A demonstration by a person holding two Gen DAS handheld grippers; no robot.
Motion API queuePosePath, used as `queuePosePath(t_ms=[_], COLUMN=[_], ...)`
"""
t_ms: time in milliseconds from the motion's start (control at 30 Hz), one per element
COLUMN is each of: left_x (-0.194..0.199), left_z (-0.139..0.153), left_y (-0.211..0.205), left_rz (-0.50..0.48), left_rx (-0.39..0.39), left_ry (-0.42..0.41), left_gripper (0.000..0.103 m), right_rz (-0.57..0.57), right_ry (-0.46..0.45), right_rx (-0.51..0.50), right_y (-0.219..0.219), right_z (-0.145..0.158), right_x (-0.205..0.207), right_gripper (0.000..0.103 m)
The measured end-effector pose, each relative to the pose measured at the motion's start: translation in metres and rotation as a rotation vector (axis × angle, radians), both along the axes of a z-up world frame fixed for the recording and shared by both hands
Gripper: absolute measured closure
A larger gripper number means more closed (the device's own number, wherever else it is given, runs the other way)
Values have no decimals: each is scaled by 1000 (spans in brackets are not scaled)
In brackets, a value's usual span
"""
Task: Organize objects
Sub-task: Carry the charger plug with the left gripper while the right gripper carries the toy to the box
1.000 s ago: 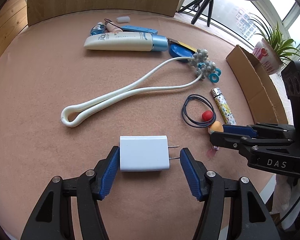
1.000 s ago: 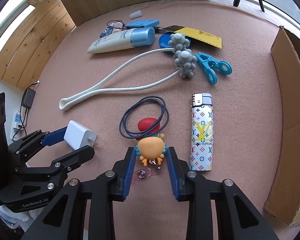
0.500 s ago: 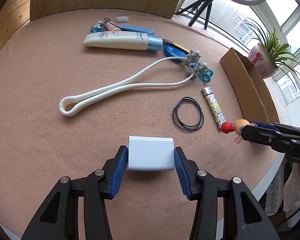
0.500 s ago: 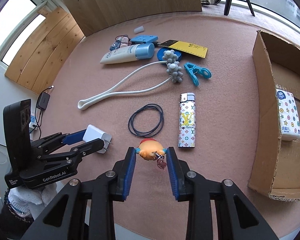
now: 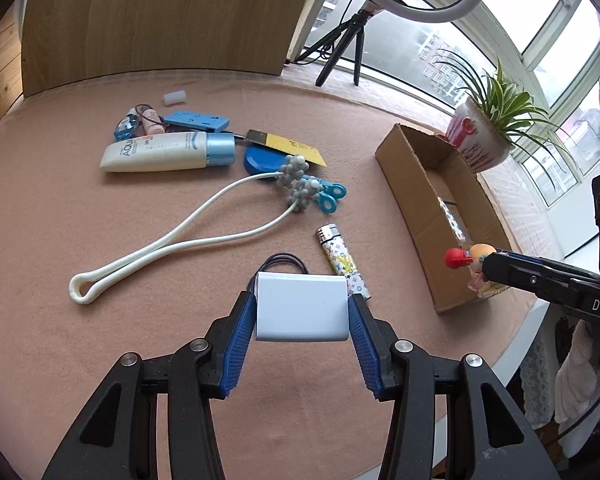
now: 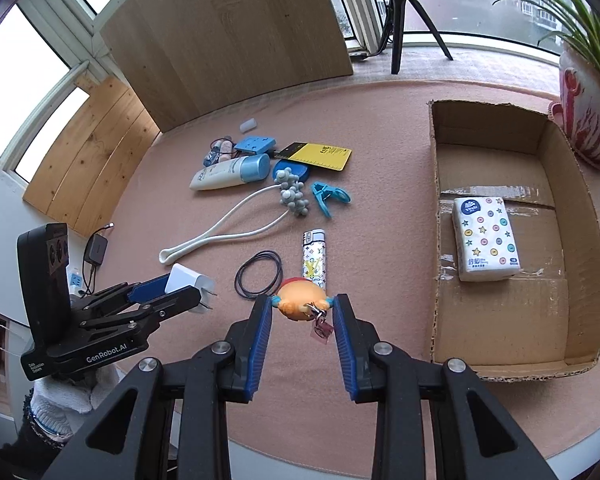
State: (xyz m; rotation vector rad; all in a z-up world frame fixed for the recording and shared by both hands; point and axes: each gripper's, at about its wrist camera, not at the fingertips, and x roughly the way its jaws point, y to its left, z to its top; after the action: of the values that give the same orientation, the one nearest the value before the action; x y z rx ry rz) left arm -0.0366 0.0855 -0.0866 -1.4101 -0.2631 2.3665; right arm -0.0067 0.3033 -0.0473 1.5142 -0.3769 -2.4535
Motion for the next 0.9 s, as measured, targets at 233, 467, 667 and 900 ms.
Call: queuePosePath(t_ms=[233, 467, 667, 900], left_x=[-9, -17, -26, -31], left_z=[15, 23, 18, 1], left_y=[72, 146, 192, 221], left_rz=[-111, -225, -285, -314], left_rx=[16, 17, 11, -5], left_ry=[42, 73, 72, 49], left_gripper=[52, 52, 52, 52], right_rz=[-105, -208, -274, -308], right_ry=[37, 49, 39, 8], right_rx=[31, 44, 29, -7], right_y=[54, 108, 145, 170], right_z=[11, 9, 0, -17], right_x=[17, 29, 27, 19], right_gripper=[75, 75, 75, 75])
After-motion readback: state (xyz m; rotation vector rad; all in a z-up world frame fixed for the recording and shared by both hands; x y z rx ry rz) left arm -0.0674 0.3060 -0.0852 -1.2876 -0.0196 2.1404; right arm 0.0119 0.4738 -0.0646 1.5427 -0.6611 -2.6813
